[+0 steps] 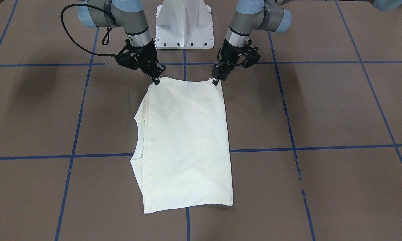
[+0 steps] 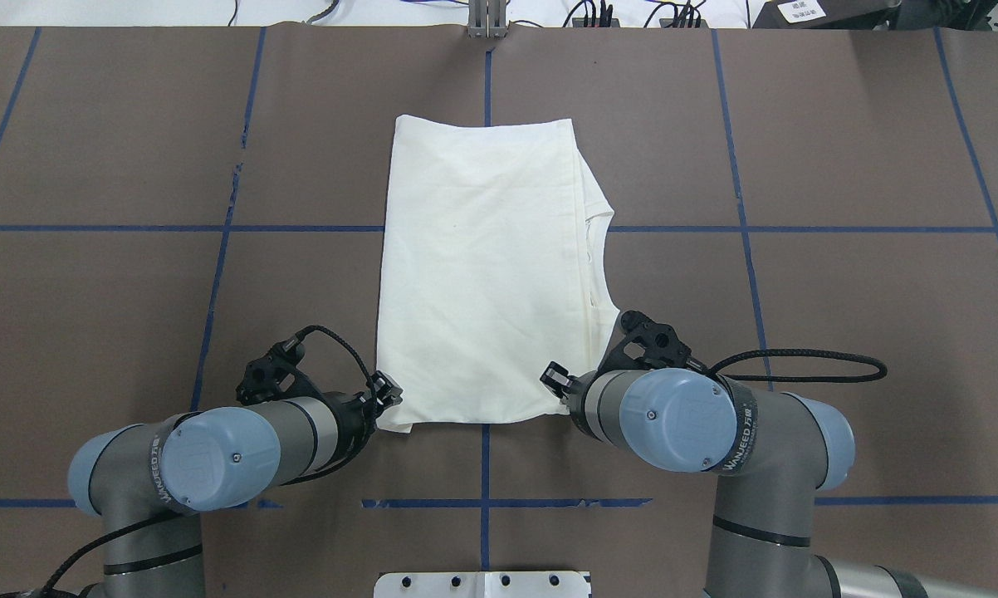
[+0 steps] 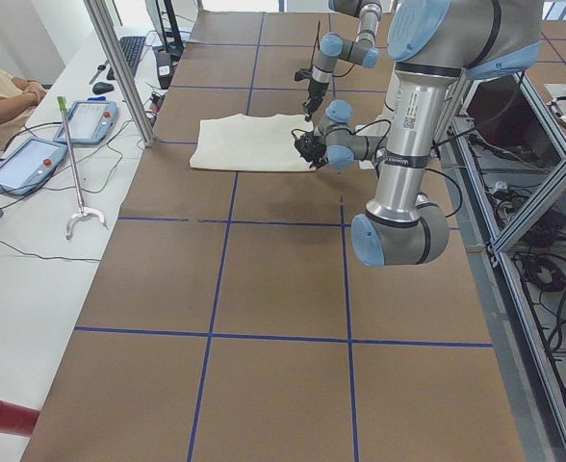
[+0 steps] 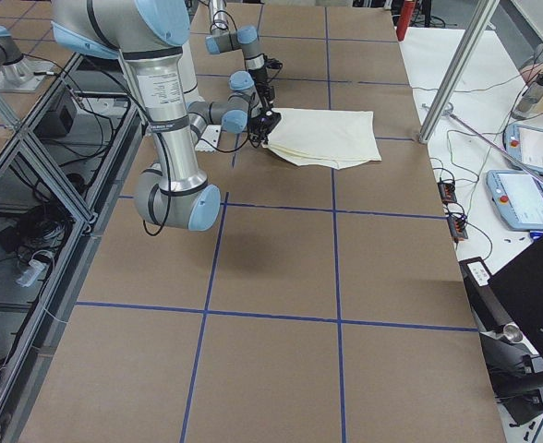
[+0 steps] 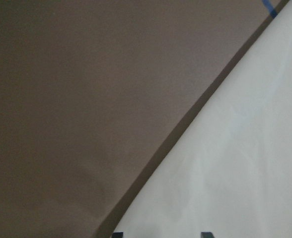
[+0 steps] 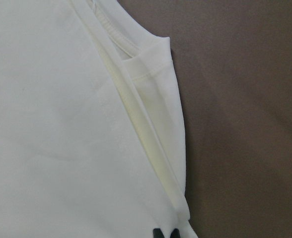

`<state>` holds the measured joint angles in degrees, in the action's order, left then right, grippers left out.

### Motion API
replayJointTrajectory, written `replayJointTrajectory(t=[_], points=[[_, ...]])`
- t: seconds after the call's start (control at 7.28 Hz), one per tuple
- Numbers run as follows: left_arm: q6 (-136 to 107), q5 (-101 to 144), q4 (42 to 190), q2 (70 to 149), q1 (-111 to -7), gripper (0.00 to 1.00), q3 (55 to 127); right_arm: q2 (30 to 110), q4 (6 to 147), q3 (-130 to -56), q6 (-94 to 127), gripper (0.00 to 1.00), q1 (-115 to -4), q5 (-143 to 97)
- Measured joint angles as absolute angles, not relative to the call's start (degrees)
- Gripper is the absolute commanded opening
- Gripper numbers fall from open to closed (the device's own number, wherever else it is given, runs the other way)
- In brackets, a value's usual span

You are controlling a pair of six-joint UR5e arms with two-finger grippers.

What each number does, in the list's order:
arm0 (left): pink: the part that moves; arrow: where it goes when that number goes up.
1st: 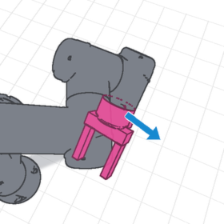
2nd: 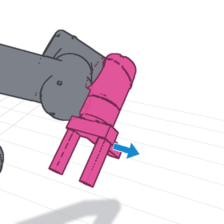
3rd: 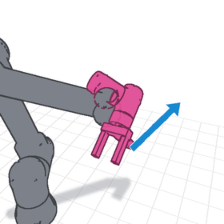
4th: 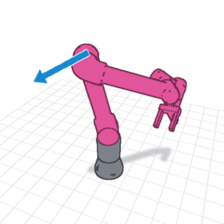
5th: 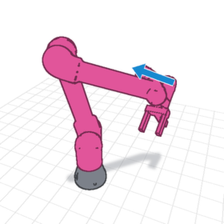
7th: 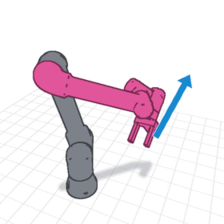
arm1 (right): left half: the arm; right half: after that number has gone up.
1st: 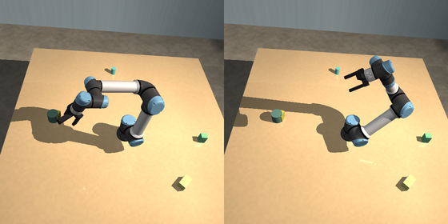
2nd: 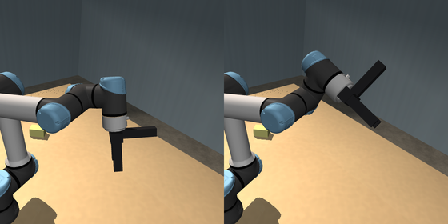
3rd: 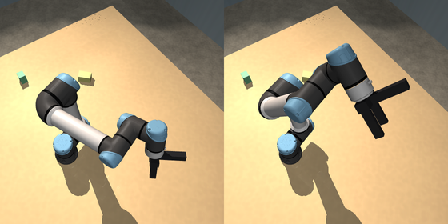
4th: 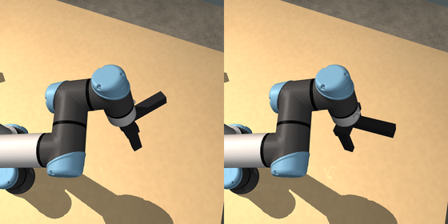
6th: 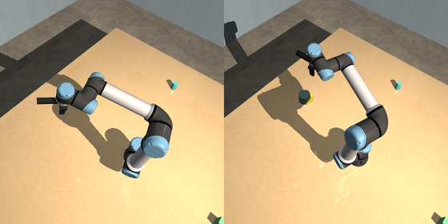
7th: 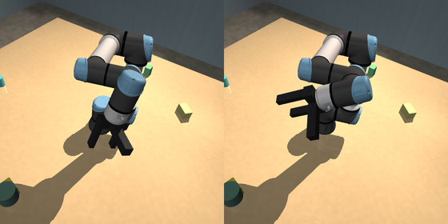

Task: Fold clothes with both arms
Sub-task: 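Move both grippers to the bundle's near corners and grasp them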

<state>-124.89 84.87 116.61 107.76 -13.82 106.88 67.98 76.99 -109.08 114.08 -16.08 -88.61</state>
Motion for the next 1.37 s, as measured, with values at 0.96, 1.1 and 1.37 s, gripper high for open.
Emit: replayJointTrajectory(t=[0.96,1.1,1.37], points=[[-127.2,84.57,112.18,107.87,-13.22,0.0,112.47,68.05,76.94,-109.35,114.08,0.0,-16.08,-88.68],[-128.18,84.56,108.57,107.65,-12.99,0.0,115.8,68.3,76.92,-110.09,114.08,0.0,-16.07,-88.72],[-128.83,84.61,101.19,107.32,-10.13,0.0,121.99,71.23,76.8,-115.19,114.08,0.0,-14.48,-88.82]])
